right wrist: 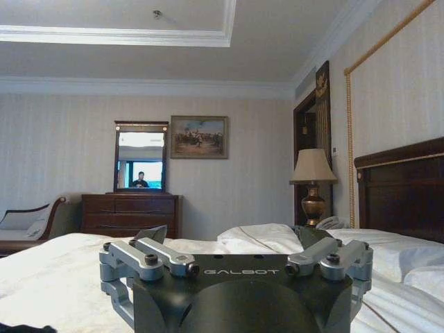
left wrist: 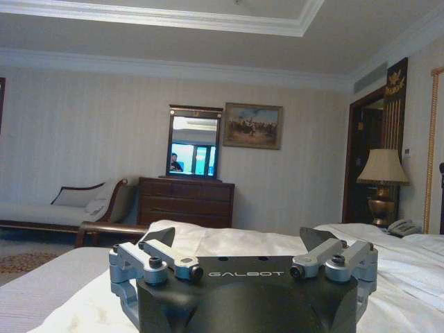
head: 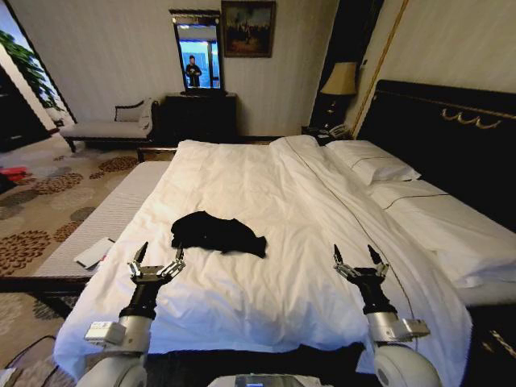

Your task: Fold the clothes on the bed.

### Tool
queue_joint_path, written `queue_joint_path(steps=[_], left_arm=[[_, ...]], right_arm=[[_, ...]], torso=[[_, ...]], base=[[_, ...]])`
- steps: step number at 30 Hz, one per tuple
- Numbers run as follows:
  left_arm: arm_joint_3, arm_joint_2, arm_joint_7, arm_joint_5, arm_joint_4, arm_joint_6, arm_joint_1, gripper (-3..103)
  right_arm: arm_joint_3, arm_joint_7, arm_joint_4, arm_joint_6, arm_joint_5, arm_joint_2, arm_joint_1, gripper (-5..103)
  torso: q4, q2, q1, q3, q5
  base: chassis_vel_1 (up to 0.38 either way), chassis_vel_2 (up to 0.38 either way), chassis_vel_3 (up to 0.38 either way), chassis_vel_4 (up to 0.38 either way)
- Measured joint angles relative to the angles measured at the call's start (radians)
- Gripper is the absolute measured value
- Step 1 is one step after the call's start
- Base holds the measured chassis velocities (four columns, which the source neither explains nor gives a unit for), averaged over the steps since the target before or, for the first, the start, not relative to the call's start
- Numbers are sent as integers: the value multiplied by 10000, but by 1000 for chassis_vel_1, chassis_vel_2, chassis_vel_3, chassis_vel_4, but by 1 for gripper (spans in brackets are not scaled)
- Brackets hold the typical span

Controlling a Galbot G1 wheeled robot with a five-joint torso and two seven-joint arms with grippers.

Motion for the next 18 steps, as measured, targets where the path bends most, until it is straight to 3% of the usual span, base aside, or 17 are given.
queue_joint_path(steps=[18], left_arm=[[44, -34, -15, 36, 105, -3, -63, 100]], right_arm=[[-58, 8, -200, 128, 35, 15, 128, 100]], torso=[[0, 1, -1, -1, -1]], base=[[98, 109, -98, -105]])
